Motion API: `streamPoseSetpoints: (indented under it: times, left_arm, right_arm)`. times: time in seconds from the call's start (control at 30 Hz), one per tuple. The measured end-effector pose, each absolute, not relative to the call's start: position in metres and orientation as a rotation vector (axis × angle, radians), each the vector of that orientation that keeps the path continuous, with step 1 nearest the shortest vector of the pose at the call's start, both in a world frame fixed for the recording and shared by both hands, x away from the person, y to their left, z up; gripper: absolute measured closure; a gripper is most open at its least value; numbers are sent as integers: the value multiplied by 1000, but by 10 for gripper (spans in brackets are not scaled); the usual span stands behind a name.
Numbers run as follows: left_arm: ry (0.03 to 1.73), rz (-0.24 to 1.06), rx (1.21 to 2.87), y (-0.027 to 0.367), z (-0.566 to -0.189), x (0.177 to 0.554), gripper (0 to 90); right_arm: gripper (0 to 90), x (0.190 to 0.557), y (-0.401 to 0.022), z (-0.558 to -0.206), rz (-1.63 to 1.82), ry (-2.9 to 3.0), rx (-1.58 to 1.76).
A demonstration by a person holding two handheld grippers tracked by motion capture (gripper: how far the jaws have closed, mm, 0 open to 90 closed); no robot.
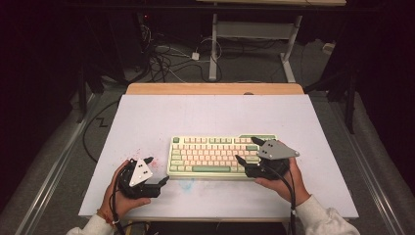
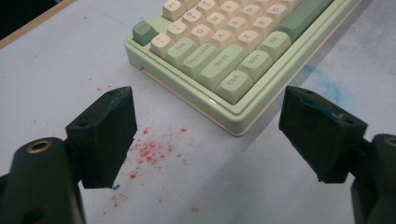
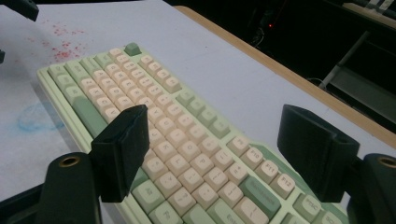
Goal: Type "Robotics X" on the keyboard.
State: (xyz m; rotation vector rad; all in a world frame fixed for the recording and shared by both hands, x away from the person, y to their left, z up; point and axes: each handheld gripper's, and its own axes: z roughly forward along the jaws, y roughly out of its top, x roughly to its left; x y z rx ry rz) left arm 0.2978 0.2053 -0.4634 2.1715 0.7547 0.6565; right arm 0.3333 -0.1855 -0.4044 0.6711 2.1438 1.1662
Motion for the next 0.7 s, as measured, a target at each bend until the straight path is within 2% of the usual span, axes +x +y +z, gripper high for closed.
streamPoseSetpoints:
  times: [0.13, 0.3, 0.37, 0.43, 0.47, 0.5, 0.63, 0.7]
  left_arm:
    - [780, 646, 2139, 205, -459, 297, 231]
    - [789, 611, 2147, 201, -455, 299, 395]
    - [789, 603, 2156, 197, -454, 300, 432]
    - [767, 573, 2164, 195, -453, 301, 520]
    - [756, 562, 2172, 193, -453, 301, 626]
    - [742, 544, 2185, 191, -453, 301, 626]
    - [703, 518, 2220, 181, -449, 302, 824]
    - [678, 506, 2232, 173, -444, 303, 849]
  right_arm:
    - [249, 325, -196, -407, 1139, 2134, 673]
    - [249, 315, -210, -413, 1112, 2123, 701]
    - [250, 311, -215, -415, 1100, 2113, 707]
    - [256, 307, -221, -418, 1103, 2092, 718]
    - [260, 302, -227, -421, 1118, 2074, 739]
    - [260, 302, -227, -421, 1118, 2074, 739]
    - [260, 287, -235, -432, 1094, 2092, 768]
    - [261, 284, -236, -434, 1092, 2091, 770]
